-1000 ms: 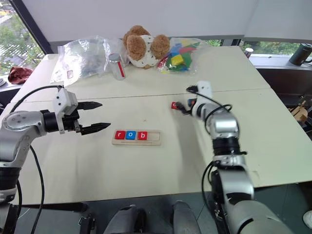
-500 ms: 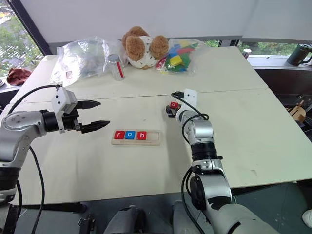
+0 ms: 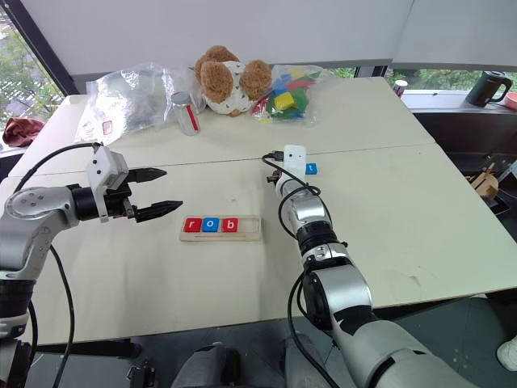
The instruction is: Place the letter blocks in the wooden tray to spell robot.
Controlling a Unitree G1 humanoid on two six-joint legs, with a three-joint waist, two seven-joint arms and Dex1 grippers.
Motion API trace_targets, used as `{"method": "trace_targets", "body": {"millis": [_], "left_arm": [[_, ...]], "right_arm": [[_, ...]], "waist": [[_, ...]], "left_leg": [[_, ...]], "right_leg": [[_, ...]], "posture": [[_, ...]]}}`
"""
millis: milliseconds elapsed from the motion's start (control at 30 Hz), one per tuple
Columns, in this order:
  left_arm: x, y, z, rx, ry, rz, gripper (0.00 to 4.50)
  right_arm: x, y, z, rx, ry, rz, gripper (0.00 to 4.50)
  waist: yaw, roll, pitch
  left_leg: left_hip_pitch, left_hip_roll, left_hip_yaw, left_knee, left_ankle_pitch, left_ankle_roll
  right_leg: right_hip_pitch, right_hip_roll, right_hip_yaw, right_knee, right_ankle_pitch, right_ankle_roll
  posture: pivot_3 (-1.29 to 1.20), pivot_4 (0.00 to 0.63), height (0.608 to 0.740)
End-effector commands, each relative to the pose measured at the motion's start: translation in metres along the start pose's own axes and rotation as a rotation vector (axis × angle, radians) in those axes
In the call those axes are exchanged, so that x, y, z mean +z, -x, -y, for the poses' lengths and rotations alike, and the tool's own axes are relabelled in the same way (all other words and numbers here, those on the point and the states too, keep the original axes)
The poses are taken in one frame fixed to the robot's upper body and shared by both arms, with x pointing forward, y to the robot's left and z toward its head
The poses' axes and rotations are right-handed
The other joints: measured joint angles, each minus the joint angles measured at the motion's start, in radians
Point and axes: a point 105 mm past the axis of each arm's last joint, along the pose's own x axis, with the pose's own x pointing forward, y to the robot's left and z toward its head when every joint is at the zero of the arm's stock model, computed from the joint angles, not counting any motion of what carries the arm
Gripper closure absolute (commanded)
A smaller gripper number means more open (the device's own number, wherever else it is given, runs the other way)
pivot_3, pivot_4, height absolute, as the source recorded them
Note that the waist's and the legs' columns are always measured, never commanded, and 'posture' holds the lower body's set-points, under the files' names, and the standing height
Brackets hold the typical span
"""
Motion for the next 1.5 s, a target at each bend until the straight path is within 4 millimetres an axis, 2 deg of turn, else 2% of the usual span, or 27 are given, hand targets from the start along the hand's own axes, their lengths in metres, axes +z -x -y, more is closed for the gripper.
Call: {"method": "trace_targets", "body": {"millis": [33, 100, 167, 233, 300, 367, 467, 600, 800, 933, 967, 1033, 1167, 1200, 1267, 1333, 1433, 1500], "left_arm": [[0.011, 0.000, 0.003, -0.013, -0.047, 0.037, 0.00], [0.011, -0.004, 0.011, -0.053, -0.050, 0.035, 0.00], [0.012, -0.007, 0.018, -0.092, -0.053, 0.034, 0.00], [0.013, -0.012, 0.027, -0.147, -0.055, 0.036, 0.00], [0.014, -0.015, 0.035, -0.196, -0.059, 0.033, 0.00], [0.014, -0.017, 0.040, -0.235, -0.062, 0.031, 0.00], [0.015, -0.022, 0.040, -0.262, -0.066, 0.028, 0.00], [0.012, -0.026, 0.036, -0.273, -0.070, 0.020, 0.00], [0.010, -0.028, 0.034, -0.293, -0.076, 0.007, 0.00], [0.008, -0.027, 0.032, -0.297, -0.080, -0.006, 0.00], [0.008, -0.027, 0.030, -0.296, -0.081, -0.008, 0.00], [0.007, -0.026, 0.028, -0.295, -0.081, -0.012, 0.00], [0.006, -0.024, 0.033, -0.346, -0.083, -0.020, 0.00], [0.007, -0.023, 0.036, -0.375, -0.081, -0.022, 0.00], [0.010, -0.020, 0.041, -0.424, -0.083, -0.023, 0.00], [0.012, -0.016, 0.045, -0.466, -0.083, -0.031, 0.00], [0.012, -0.005, 0.054, -0.526, -0.099, -0.071, 0.00], [0.011, 0.002, 0.057, -0.548, -0.104, -0.093, 0.00]], "right_arm": [[0.002, 0.003, -0.006, 0.027, 0.013, 0.024, 3.21], [0.021, 0.015, 0.009, 0.029, 0.023, 0.098, 3.21], [0.029, 0.035, 0.022, 0.045, 0.018, 0.135, 3.21], [0.021, 0.069, 0.033, 0.080, 0.001, 0.130, 3.21], [0.005, 0.100, 0.038, 0.095, -0.006, 0.090, 3.21], [-0.008, 0.122, 0.040, 0.092, -0.017, 0.046, 3.21], [-0.023, 0.142, 0.040, 0.070, -0.035, -0.008, 3.21], [-0.041, 0.149, 0.032, 0.069, -0.067, -0.084, 3.21], [-0.062, 0.137, 0.025, 0.040, -0.128, -0.163, 3.21], [-0.063, 0.134, 0.026, 0.025, -0.137, -0.166, 1.26], [-0.061, 0.135, 0.027, 0.027, -0.135, -0.158, 0.65], [-0.050, 0.139, 0.032, 0.040, -0.127, -0.115, 0.06], [0.004, 0.150, 0.042, 0.195, -0.006, 0.117, 0.06], [0.018, 0.153, 0.044, 0.285, 0.049, 0.173, 0.06], [0.029, 0.162, 0.049, 0.499, 0.117, 0.202, 0.06], [0.027, 0.168, 0.063, 0.655, 0.200, 0.187, 0.06], [0.003, 0.171, 0.085, 0.837, 0.382, 0.093, 0.06], [-0.012, 0.168, 0.093, 0.905, 0.472, 0.043, 0.06]], "waist": [[0.001, 0.000, 0.000], [0.004, 0.000, 0.000], [0.015, 0.000, 0.000], [0.032, 0.000, 0.000], [0.039, 0.000, 0.000], [0.040, 0.000, 0.000], [0.032, 0.000, 0.000], [0.031, 0.000, 0.000], [0.031, 0.000, 0.000], [0.032, 0.000, 0.000], [0.033, 0.000, 0.000], [0.038, 0.000, 0.000], [0.045, 0.000, 0.000], [0.048, 0.000, 0.000], [0.052, 0.001, 0.001], [0.054, 0.000, 0.001], [0.058, 0.000, 0.001], [0.056, 0.000, 0.001]], "left_leg": [[0.000, 0.000, 0.000, 0.000, 0.000, 0.000], [0.000, 0.000, 0.000, -0.001, 0.000, 0.000], [-0.002, 0.000, -0.001, -0.001, 0.000, 0.000], [-0.005, 0.000, -0.002, -0.001, -0.001, 0.001], [-0.009, -0.001, -0.004, 0.000, -0.002, 0.003], [-0.013, -0.001, -0.004, 0.002, -0.002, 0.003], [-0.012, -0.001, -0.003, 0.003, -0.003, 0.005], [-0.005, -0.001, -0.003, 0.002, -0.004, 0.007], [0.000, 0.000, -0.003, 0.001, -0.004, 0.007], [0.000, 0.000, -0.003, 0.001, -0.004, 0.007], [0.000, 0.000, -0.003, 0.002, -0.004, 0.007], [0.000, -0.001, -0.003, 0.002, -0.004, 0.007], [-0.001, -0.001, -0.003, 0.002, -0.004, 0.008], [-0.001, -0.001, -0.002, 0.002, -0.004, 0.008], [-0.001, -0.001, -0.002, 0.002, -0.005, 0.008], [0.000, 0.001, -0.002, 0.001, -0.005, 0.010], [0.000, 0.002, -0.003, 0.001, -0.006, 0.011], [0.000, 0.002, -0.001, 0.001, -0.007, 0.012]], "right_leg": [[0.000, 0.000, 0.000, 0.000, 0.000, 0.000], [0.000, 0.000, 0.000, 0.000, 0.000, 0.000], [-0.001, 0.000, 0.000, 0.000, 0.000, 0.000], [-0.002, 0.000, 0.000, 0.000, 0.000, 0.000], [-0.005, 0.000, 0.000, -0.001, 0.000, 0.000], [-0.006, 0.000, 0.000, -0.003, 0.000, 0.000], [-0.006, 0.000, 0.001, -0.005, 0.000, 0.000], [-0.003, 0.001, 0.001, 0.000, 0.000, 0.000], [0.001, 0.002, 0.001, -0.001, 0.000, 0.000], [0.002, 0.002, 0.001, -0.001, 0.000, 0.000], [0.002, 0.002, 0.001, -0.001, 0.000, 0.000], [0.002, 0.002, 0.001, -0.001, 0.000, 0.000], [0.002, 0.002, 0.001, -0.003, 0.000, 0.000], [0.002, 0.002, 0.001, -0.003, 0.000, 0.000], [0.003, 0.003, 0.001, -0.004, 0.000, 0.000], [0.004, 0.004, 0.000, -0.006, 0.000, 0.000], [0.006, 0.005, 0.000, -0.008, 0.000, 0.000], [0.006, 0.005, 0.000, -0.009, 0.000, 0.000]], "posture": [[0.00, 0.150, 0.740], [0.00, 0.150, 0.740], [0.00, 0.150, 0.740], [0.00, 0.150, 0.740], [0.00, 0.150, 0.740], [0.00, 0.150, 0.740], [0.00, 0.150, 0.740], [0.00, 0.150, 0.740], [0.00, 0.150, 0.740], [0.00, 0.150, 0.740], [0.00, 0.150, 0.740], [0.00, 0.150, 0.740], [0.00, 0.150, 0.740], [0.00, 0.150, 0.740], [0.00, 0.150, 0.740], [0.00, 0.150, 0.740], [0.00, 0.150, 0.740], [0.00, 0.150, 0.740]]}}
